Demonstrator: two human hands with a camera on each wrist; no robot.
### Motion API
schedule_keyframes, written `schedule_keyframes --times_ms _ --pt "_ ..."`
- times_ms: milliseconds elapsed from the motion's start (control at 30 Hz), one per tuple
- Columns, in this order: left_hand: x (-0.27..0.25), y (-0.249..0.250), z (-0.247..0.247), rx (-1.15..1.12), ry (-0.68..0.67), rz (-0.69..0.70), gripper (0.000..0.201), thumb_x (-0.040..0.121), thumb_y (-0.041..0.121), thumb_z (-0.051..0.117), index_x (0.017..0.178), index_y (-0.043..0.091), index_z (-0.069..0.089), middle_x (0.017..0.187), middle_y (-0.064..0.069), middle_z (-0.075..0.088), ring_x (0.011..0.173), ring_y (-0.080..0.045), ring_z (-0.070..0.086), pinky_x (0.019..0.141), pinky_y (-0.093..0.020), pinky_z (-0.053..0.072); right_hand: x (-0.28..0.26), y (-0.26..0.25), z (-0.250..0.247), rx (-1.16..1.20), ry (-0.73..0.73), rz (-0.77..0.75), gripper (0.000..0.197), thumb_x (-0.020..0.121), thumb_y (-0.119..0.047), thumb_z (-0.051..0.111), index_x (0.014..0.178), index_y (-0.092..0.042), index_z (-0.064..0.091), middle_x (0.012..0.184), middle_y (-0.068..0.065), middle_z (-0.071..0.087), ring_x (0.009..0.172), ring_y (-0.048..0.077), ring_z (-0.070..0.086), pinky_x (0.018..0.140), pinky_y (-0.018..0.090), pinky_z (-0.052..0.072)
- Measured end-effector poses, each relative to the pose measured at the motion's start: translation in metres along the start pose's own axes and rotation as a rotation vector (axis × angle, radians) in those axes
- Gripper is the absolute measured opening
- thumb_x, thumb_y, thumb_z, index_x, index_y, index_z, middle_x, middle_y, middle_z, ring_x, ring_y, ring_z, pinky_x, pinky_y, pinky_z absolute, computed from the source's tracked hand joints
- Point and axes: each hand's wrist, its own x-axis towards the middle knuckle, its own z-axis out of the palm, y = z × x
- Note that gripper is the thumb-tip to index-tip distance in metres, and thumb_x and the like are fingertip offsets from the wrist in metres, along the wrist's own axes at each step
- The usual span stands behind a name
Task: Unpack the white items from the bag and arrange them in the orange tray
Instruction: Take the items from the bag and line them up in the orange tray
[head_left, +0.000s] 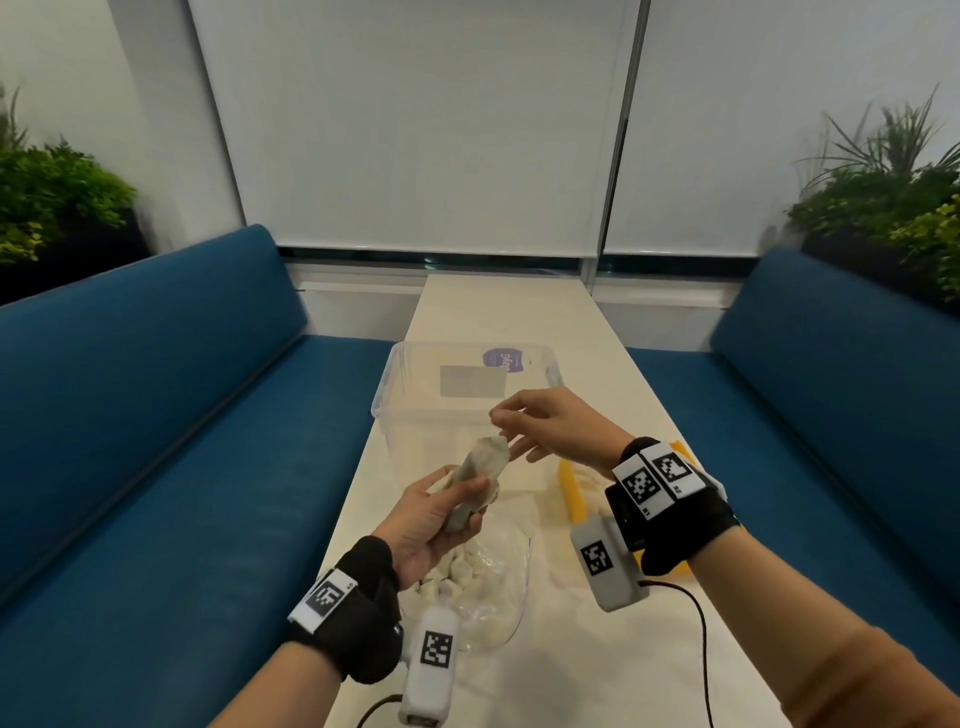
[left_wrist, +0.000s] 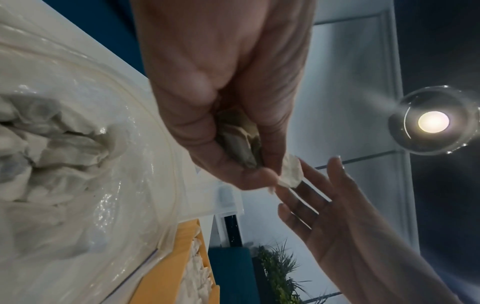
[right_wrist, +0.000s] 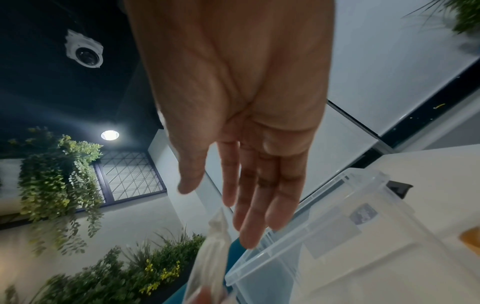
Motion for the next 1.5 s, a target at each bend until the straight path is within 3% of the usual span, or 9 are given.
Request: schedule_keyframes --times_ms 233,367,700,800,933,1033,1133,1400,1500 --pt "0.008 -0.002 0.021 -0.047 -0.039 0.029 0.039 0.073 0.024 0.074 0.106 0.006 0.063 0.084 -0.007 0.066 0.07 -0.012 0.059 0.057 -0.02 0.056 -0.003 0.013 -0.021 -0.165 0.068 -0.086 0.013 0.086 -0.015 0.067 0.096 -0.008 0.072 0.082 0.005 0.072 0.064 0.01 0.063 0.057 0.014 0.047" --pt "0.017 -0.003 0.037 -0.137 -0.013 0.013 0.043 0.077 0.034 0.069 0.108 0.005 0.064 0.091 -0.012 0.065 0.071 -0.013 0.058 0.06 -0.021 0.058 -0.008 0.019 -0.045 -0.14 0.082 -0.094 0.014 0.086 -0.018 0.067 0.098 -0.012 0.074 0.082 0.0 0.072 0.064 0.004 0.062 0.062 0.02 0.053" --pt "0.055 -0.022 0.096 -0.125 0.003 0.027 0.025 0.08 0.01 0.071 0.103 0.005 0.06 0.084 -0.009 0.068 0.064 -0.01 0.061 0.059 -0.019 0.057 -0.021 0.047 -0.112 -0.133 0.102 -0.163 0.011 0.084 -0.008 0.068 0.095 -0.007 0.073 0.081 0.013 0.072 0.065 0.01 0.064 0.064 0.018 0.054" --pt "0.068 -0.031 0.111 -0.13 0.047 0.005 0.019 0.082 0.005 0.07 0.098 0.007 0.059 0.082 -0.01 0.069 0.065 -0.012 0.062 0.059 -0.02 0.058 -0.022 0.06 -0.137 -0.176 0.126 -0.154 0.011 0.085 -0.008 0.067 0.095 -0.007 0.072 0.078 0.007 0.071 0.062 0.005 0.063 0.061 0.015 0.052" --pt "0.082 -0.043 0.123 -0.119 0.104 -0.014 0.032 0.078 0.005 0.073 0.106 0.003 0.058 0.095 -0.014 0.066 0.078 -0.017 0.063 0.057 -0.021 0.057 -0.018 0.088 -0.168 -0.314 0.13 -0.085 0.009 0.086 -0.011 0.066 0.092 -0.011 0.073 0.073 -0.004 0.068 0.061 0.004 0.061 0.057 0.007 0.047" --pt "0.088 -0.048 0.129 -0.104 0.116 -0.023 0.027 0.078 0.005 0.072 0.103 0.004 0.061 0.1 -0.014 0.067 0.083 -0.019 0.063 0.057 -0.02 0.057 -0.015 0.119 -0.177 -0.478 0.085 -0.016 0.01 0.088 -0.012 0.064 0.092 -0.013 0.073 0.071 -0.011 0.064 0.062 0.004 0.061 0.061 0.005 0.046" --pt "0.093 -0.053 0.133 -0.101 0.114 -0.035 0.021 0.082 0.005 0.07 0.102 0.006 0.065 0.107 -0.015 0.068 0.09 -0.022 0.063 0.057 -0.021 0.057 -0.014 0.15 -0.177 -0.576 -0.004 0.064 0.013 0.088 -0.01 0.061 0.094 -0.012 0.072 0.081 -0.004 0.067 0.064 0.008 0.062 0.07 0.016 0.051" --pt "0.098 -0.064 0.135 -0.055 0.17 -0.064 0.035 0.082 0.009 0.07 0.116 0.006 0.061 0.113 -0.016 0.064 0.087 -0.021 0.064 0.056 -0.022 0.057 -0.013 0.203 -0.165 -0.754 -0.377 0.315 0.013 0.085 -0.005 0.063 0.096 -0.003 0.071 0.086 0.01 0.07 0.052 0.007 0.054 0.063 0.019 0.05" --pt "0.097 -0.065 0.134 -0.049 0.167 -0.062 0.032 0.082 0.008 0.07 0.112 0.005 0.062 0.106 -0.014 0.065 0.081 -0.019 0.065 0.058 -0.022 0.057 -0.006 0.215 -0.156 -0.821 -0.318 0.322 0.015 0.085 -0.005 0.065 0.098 -0.003 0.071 0.097 0.009 0.069 0.078 0.018 0.064 0.068 0.021 0.05"
